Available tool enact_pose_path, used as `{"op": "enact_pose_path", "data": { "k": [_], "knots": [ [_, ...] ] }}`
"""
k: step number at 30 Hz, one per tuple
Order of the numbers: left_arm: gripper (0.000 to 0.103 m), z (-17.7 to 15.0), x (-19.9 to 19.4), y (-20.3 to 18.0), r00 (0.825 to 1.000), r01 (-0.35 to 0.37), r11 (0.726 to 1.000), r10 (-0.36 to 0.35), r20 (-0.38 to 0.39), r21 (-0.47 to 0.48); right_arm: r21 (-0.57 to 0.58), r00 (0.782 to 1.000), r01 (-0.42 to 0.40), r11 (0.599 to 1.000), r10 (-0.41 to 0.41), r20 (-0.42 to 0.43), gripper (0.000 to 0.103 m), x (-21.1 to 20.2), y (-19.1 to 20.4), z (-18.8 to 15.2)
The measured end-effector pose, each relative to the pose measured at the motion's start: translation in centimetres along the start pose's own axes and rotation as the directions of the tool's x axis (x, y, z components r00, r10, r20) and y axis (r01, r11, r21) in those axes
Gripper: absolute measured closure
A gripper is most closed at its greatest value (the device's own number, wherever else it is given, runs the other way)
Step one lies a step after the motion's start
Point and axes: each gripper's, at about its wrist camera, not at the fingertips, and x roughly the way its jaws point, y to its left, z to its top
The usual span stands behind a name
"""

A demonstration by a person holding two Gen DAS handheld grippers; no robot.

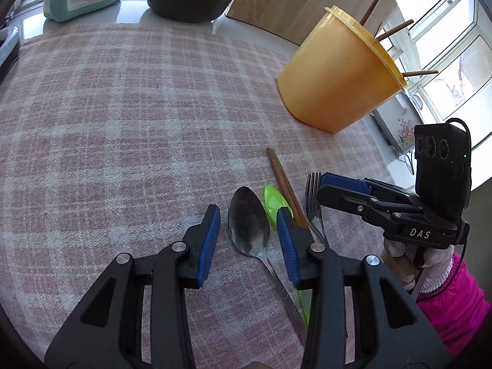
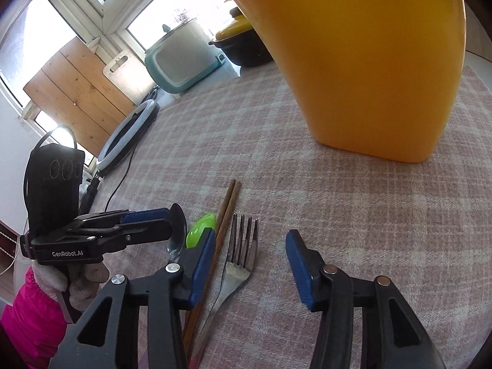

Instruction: Organize utensils

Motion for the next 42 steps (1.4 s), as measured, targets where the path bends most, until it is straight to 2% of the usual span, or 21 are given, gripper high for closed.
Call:
{"op": "enact_pose_path", "data": {
  "k": [6,7,10,12,16,18,20,22,25,27,33,38,42],
  "knots": [
    [0.066,-0.8,0.0,-1.2,0.997,-0.069,0.995,0.067,0.039,0.074,-0.048,0.998,0.056,0.997,-0.055,0.014,0.056,0.3,1.0,-0.1],
    [0.074,-0.9,0.1,-1.5,0.996,-0.079,0.993,0.076,0.039,0.088,-0.062,0.998,0.069,0.996,-0.068,0.017,0.057,0.3,1.3,-0.1],
    [0.09,-1.3,0.4,-2.0,0.991,-0.131,0.983,0.124,0.059,0.13,-0.101,0.994,0.11,0.989,-0.108,0.025,0.059,0.6,2.1,-0.3],
    [0.094,-1.4,0.4,-2.1,0.988,-0.148,0.979,0.139,0.073,0.139,-0.131,0.99,0.142,0.981,-0.139,0.032,0.061,0.8,2.7,-0.4],
    [0.097,-1.4,0.3,-1.9,0.988,-0.139,0.983,0.13,0.079,0.123,-0.185,0.98,0.196,0.963,-0.192,0.043,0.076,1.1,3.6,-0.7],
    [0.098,-1.4,0.1,-1.9,0.989,-0.131,0.984,0.122,0.079,0.117,-0.194,0.979,0.204,0.96,-0.2,0.043,0.078,1.2,3.8,-0.7],
    [0.099,-1.4,-0.1,-1.8,0.991,-0.119,0.987,0.111,0.076,0.11,-0.193,0.979,0.202,0.96,-0.197,0.043,0.082,1.2,3.8,-0.7],
    [0.1,-1.4,-0.2,-1.7,0.992,-0.107,0.989,0.099,0.074,0.103,-0.181,0.982,0.187,0.966,-0.181,0.049,0.093,0.9,3.8,-0.6],
    [0.1,-1.4,-0.3,-1.8,0.995,-0.08,0.992,0.074,0.064,0.097,-0.176,0.984,0.177,0.968,-0.171,0.05,0.099,0.5,4.1,-0.5],
    [0.1,-1.4,-0.1,-2.1,0.998,-0.052,0.994,0.048,0.045,0.097,-0.18,0.984,0.177,0.968,-0.172,0.045,0.1,0.5,4.2,-0.5],
    [0.1,-1.5,0.8,-3.2,0.998,-0.055,0.991,0.054,0.017,0.126,-0.171,0.985,0.17,0.97,-0.167,0.032,0.1,0.5,4.1,-0.4],
    [0.099,-1.5,1.2,-3.8,0.995,-0.094,0.984,0.09,0.032,0.15,-0.188,0.985,0.174,0.967,-0.173,0.021,0.1,0.8,4.4,-0.4],
    [0.102,-1.4,0.5,-3.7,0.993,-0.114,0.981,0.107,0.055,0.156,-0.174,0.984,0.175,0.969,-0.174,0.019,0.101,0.6,4.3,-0.3]
  ]
}}
